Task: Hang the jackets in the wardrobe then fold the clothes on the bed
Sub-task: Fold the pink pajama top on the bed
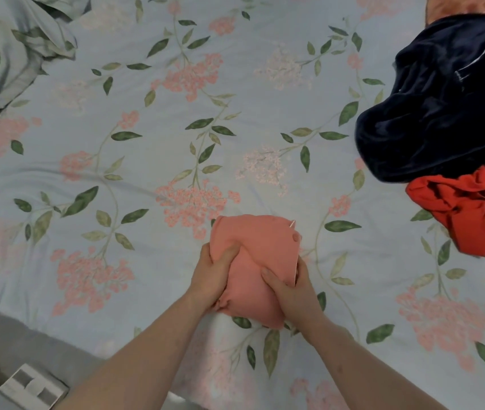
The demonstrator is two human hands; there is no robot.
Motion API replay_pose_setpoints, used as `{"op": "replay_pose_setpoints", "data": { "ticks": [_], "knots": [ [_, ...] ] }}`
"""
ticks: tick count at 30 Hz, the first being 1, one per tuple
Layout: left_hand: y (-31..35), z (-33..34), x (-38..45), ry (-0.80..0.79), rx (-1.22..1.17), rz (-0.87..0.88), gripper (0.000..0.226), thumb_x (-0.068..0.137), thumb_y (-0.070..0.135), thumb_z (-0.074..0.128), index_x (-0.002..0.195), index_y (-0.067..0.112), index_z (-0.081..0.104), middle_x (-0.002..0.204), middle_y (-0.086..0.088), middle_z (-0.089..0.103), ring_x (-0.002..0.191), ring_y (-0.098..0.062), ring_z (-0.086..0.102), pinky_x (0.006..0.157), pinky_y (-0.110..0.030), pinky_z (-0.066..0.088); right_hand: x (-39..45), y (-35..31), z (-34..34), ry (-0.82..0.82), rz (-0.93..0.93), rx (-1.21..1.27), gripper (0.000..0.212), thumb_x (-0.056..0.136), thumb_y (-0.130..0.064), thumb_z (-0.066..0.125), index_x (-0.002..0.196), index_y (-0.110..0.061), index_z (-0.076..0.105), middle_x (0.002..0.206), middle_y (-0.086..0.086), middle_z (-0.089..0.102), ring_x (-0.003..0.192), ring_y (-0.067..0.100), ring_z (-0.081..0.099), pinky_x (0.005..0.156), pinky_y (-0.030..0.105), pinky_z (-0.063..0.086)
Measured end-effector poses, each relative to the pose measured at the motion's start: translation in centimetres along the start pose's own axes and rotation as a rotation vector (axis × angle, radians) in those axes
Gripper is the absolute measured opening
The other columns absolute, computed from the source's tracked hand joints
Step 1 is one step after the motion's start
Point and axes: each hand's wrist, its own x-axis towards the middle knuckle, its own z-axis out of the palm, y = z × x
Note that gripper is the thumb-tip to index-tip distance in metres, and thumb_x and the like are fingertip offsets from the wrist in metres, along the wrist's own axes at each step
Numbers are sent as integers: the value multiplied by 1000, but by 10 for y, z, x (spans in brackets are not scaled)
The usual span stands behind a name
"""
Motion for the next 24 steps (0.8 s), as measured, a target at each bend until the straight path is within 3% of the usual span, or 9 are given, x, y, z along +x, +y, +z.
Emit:
{"op": "replay_pose_setpoints", "data": {
  "ticks": [2,5,11,13,17,21,24],
  "knots": [
    [-1,-10,-5,-121,-100,-98,60,85,49,73,134,22,50,121,-3,69,106,-23,71,95,-46,58,-9,-3,-6,-61,70,48,82,82,-44,83,150,-31,41,136,-9,59,116,12,61,92,30,52],
    [3,-21,-28,-245,-171,-141,75,73,43,81,139,19,55,123,-9,73,110,-29,72,99,-52,56,-31,-10,-16,-90,133,92,84,76,-51,86,148,-33,47,131,-9,64,113,14,65,97,39,56],
    [26,-26,-136,-232,-402,-166,51,88,29,74,136,22,58,121,-12,74,110,-33,72,100,-56,54,-119,-60,-51,-171,116,106,68,84,-36,82,142,-31,49,127,-8,66,111,14,68,95,41,58],
    [38,-29,-184,-215,-472,-172,54,88,28,75,137,20,57,123,-14,72,113,-34,70,101,-55,54,-155,-81,-67,-192,88,74,66,85,-34,81,142,-30,51,126,-7,67,111,14,68,97,43,58],
    [61,-39,-281,-246,-586,-178,53,90,29,74,138,15,57,128,-16,70,118,-34,68,98,-49,56,-232,-126,-96,-258,10,35,59,88,-30,78,140,-28,52,126,-7,68,110,12,69,87,32,58],
    [79,-49,-363,-67,-531,-24,48,95,9,67,138,20,50,127,-10,70,114,-27,70,102,-49,54,-302,-163,-114,-322,-80,-64,60,87,-32,80,140,-31,51,126,-9,69,110,9,69,96,37,57],
    [90,-61,-416,68,-467,82,49,94,5,66,138,17,47,128,-7,67,116,-23,67,104,-46,53,-345,-184,-116,-361,-134,-112,59,87,-33,80,138,-33,51,127,-10,68,111,9,68,100,40,55]
  ]
}}
